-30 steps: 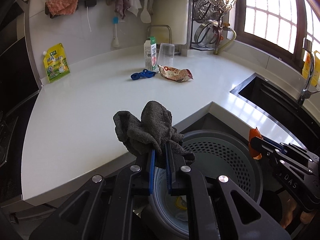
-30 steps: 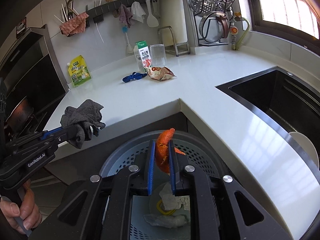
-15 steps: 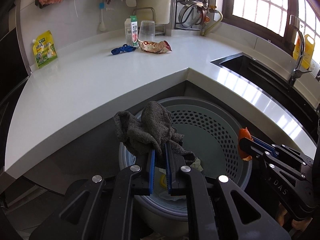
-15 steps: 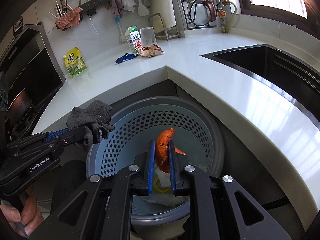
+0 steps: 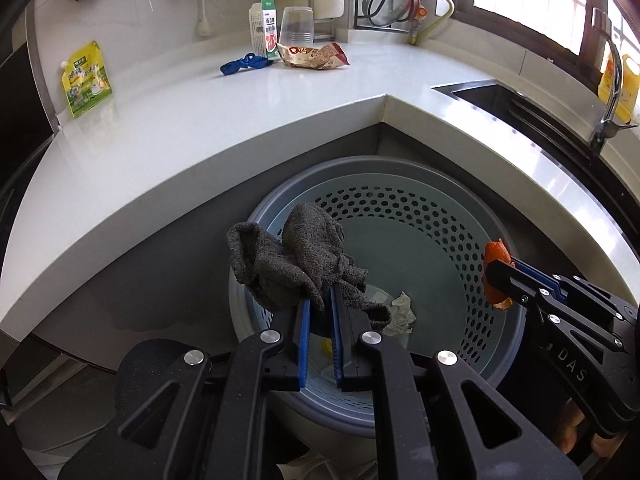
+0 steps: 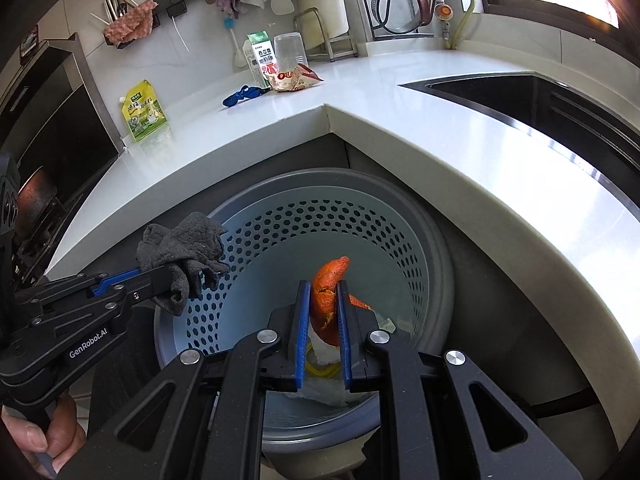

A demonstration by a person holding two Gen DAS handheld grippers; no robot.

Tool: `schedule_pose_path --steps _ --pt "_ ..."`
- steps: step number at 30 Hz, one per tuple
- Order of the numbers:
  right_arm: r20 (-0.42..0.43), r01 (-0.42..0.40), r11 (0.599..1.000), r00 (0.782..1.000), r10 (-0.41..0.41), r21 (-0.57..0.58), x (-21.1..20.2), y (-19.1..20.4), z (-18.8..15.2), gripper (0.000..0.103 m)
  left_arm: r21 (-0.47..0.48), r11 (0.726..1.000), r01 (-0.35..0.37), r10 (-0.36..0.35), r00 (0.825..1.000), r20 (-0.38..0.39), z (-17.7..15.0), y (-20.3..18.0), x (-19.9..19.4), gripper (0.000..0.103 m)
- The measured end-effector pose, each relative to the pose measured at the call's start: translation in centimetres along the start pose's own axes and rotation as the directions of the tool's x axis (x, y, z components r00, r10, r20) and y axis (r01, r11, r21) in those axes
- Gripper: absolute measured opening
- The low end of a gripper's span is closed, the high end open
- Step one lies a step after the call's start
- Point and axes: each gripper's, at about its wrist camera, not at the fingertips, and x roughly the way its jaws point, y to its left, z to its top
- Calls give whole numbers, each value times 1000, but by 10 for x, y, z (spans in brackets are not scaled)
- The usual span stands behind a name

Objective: Collect trash
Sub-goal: 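Open both tools to drop the cloth and wrapper into the bin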

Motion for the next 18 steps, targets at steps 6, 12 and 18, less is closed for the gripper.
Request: schedule_pose_path --steps 6,12,18 --pt "-14 -16 1000 1000 16 9 6 -5 2 13 -16 1000 5 -6 1000 -29 1 2 11 10" --pt "-23 -19 1000 1000 20 8 10 -5 1 13 -23 1000 10 -11 999 -51 1 3 19 10" --pt "-37 -30 1000 999 30 8 15 -5 -1 13 -30 999 19 -21 997 -72 0 4 26 10"
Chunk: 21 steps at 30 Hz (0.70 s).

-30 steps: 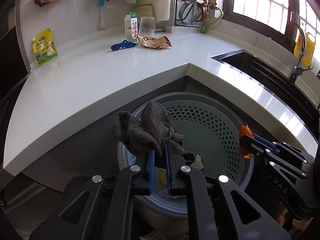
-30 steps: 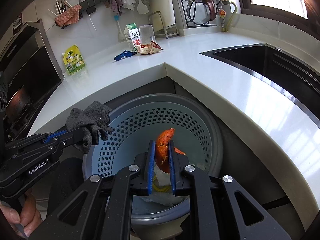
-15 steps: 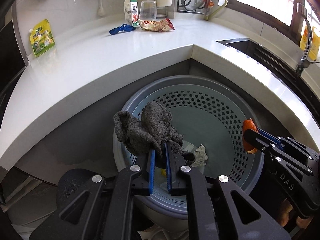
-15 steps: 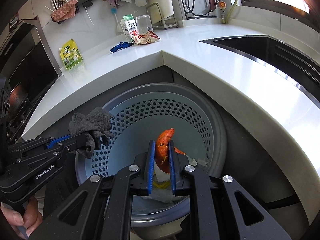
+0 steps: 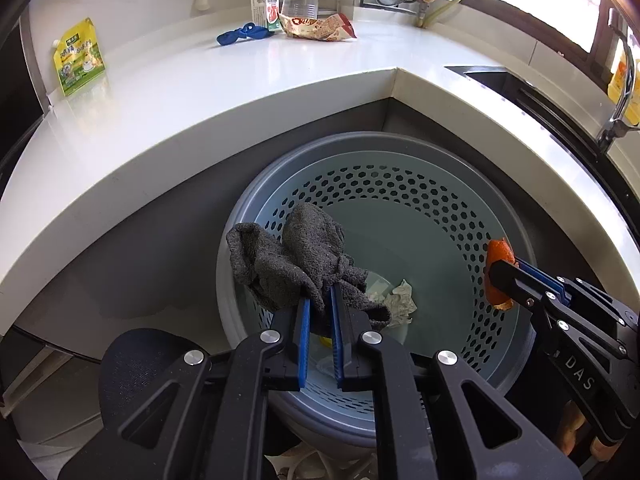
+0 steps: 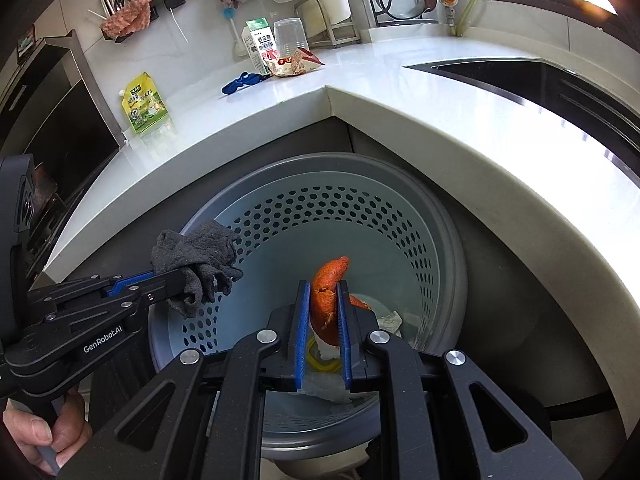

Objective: Collect trash
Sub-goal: 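Open both tools to drop the cloth and wrapper into the bin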

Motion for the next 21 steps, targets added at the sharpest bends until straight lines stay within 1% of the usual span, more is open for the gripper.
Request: schedule_pose_path --steps 7,9,11,13,14,15,16,17,20,21 --pt "11 1 1000 1000 -1 8 -2 -2 -1 15 -16 1000 7 -8 1000 -21 -1 4 4 11" --pt "13 1 1000 1000 -1 10 -3 -2 -1 16 -15 1000 2 -2 1000 -21 0 4 4 12" --pt "16 2 1000 1000 -2 12 -4 -3 -1 18 -15 1000 -3 3 1000 -21 0 4 3 14" --pt "24 5 1000 1000 -5 15 -6 -4 -1 24 -17 1000 -7 6 1000 -21 -2 5 2 16" --pt "29 6 1000 1000 -7 17 -7 -4 -1 26 -17 1000 -14 14 1000 -18 -2 5 2 23" --pt "33 5 1000 999 -6 20 -8 -5 -1 29 -19 1000 -21 20 1000 -15 -2 6 1 28" --pt "37 4 1000 999 -5 22 -9 -5 0 30 -24 999 -24 24 1000 -11 -2 7 0 38" --pt "40 4 1000 999 -5 23 -10 -6 0 31 -29 999 -26 26 1000 -5 -2 8 -1 45" --pt "42 6 1000 999 -7 26 -11 -7 0 32 -33 999 -32 32 999 5 -2 10 -5 48" --pt "42 5 1000 999 -7 27 -11 -6 0 33 -35 999 -33 33 999 5 -2 10 -5 50"
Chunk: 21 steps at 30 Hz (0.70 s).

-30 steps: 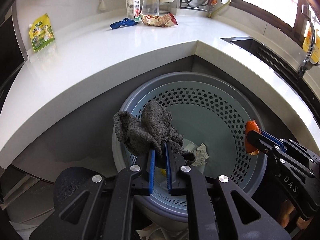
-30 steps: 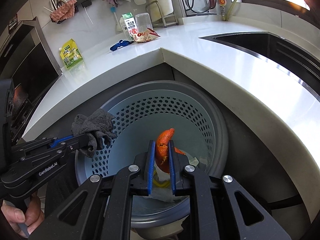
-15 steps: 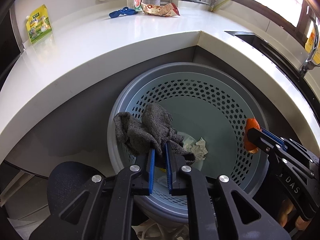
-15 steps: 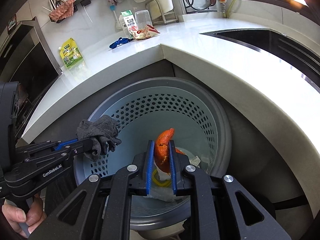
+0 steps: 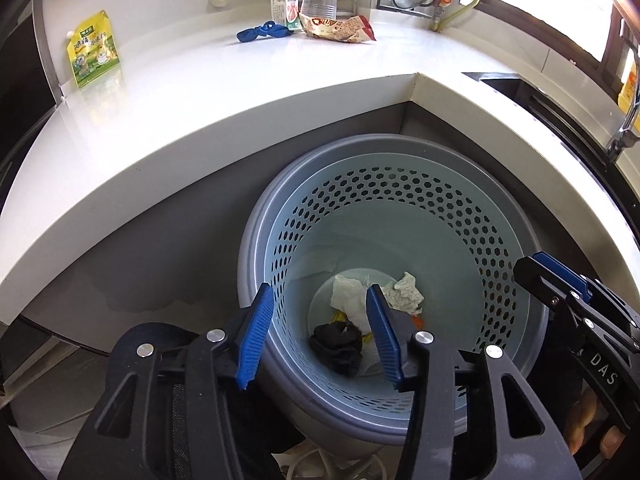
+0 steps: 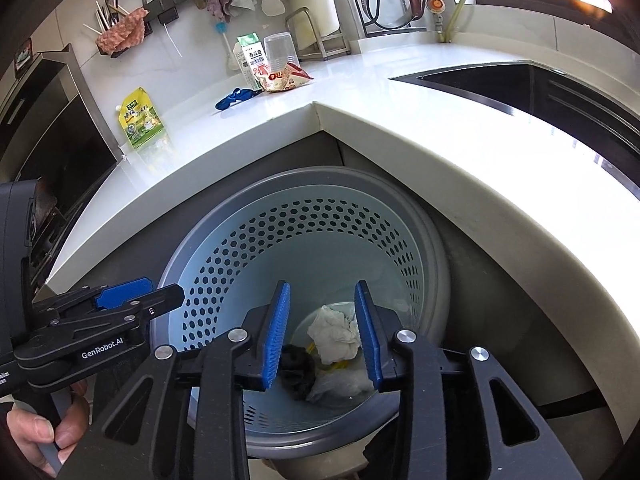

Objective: Collect trash
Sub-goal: 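Open both tools to drop the cloth and wrapper into the bin, then move both tools back toward the blue gloves and snack bag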

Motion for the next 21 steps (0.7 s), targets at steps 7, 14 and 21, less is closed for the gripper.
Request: schedule_pose_path --steps 7,14,21 --pt "4 -4 1000 1000 4 -7 -2 3 -1 42 -11 1000 -8 8 1000 13 1 3 -5 58" --pt "2 -3 1000 1000 3 -22 -3 10 -2 54 -24 999 -24 24 999 31 2 8 -10 64" --pt "-7 25 999 1000 -25 -35 -5 17 0 66 -35 999 -40 41 998 39 1 14 -14 66"
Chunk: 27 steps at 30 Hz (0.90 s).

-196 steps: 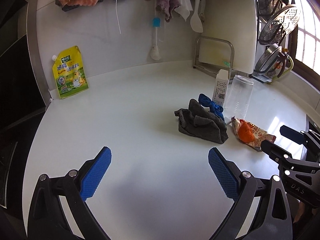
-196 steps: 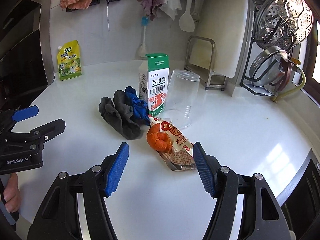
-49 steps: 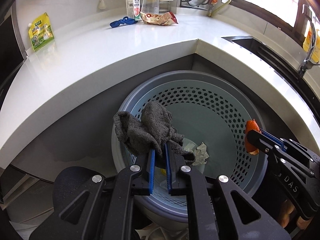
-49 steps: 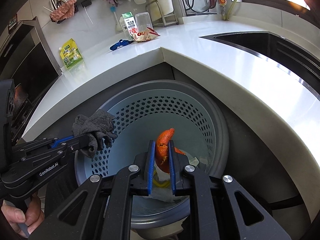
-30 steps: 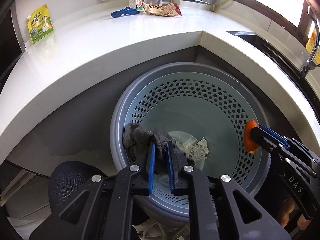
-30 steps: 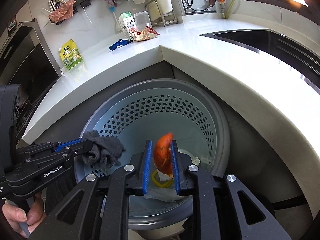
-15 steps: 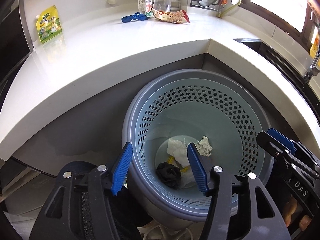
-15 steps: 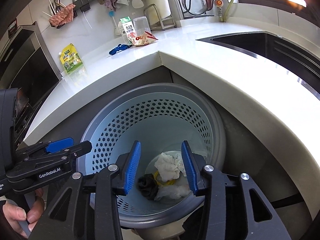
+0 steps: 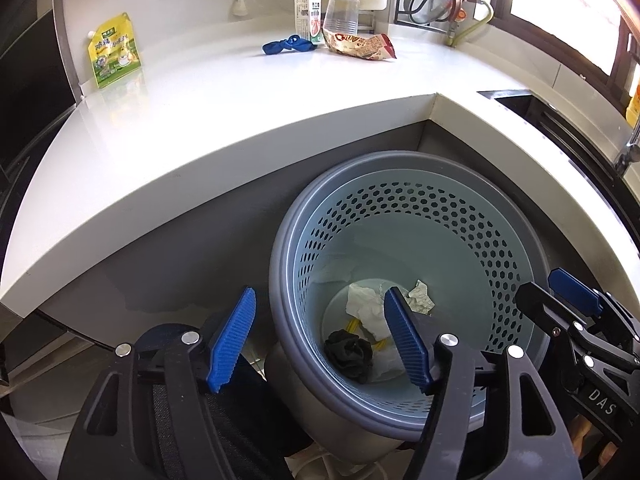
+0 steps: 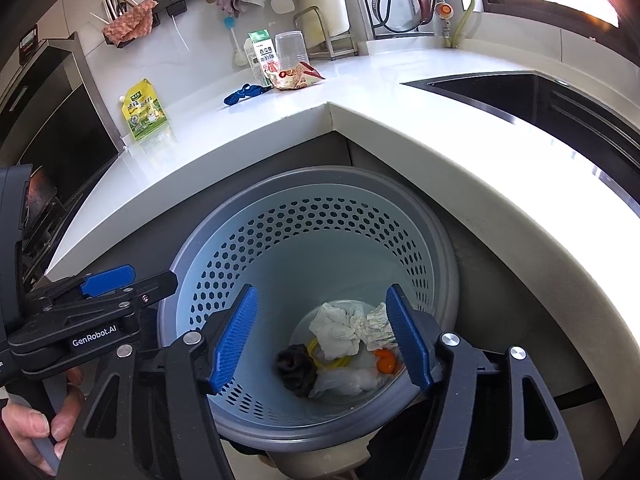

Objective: Collect trash
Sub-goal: 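Move both tools back toward the blue gloves and snack bag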

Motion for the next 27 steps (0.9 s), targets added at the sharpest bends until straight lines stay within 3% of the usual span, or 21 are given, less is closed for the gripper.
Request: schedule_pose_path --steps 16,27 --pt "-47 126 991 991 -127 -42 -9 22 18 82 -23 999 -41 43 997 68 7 19 -28 71" --pt "17 251 966 968 -250 -64 -18 35 45 84 -21 998 -65 67 989 129 32 29 -46 76"
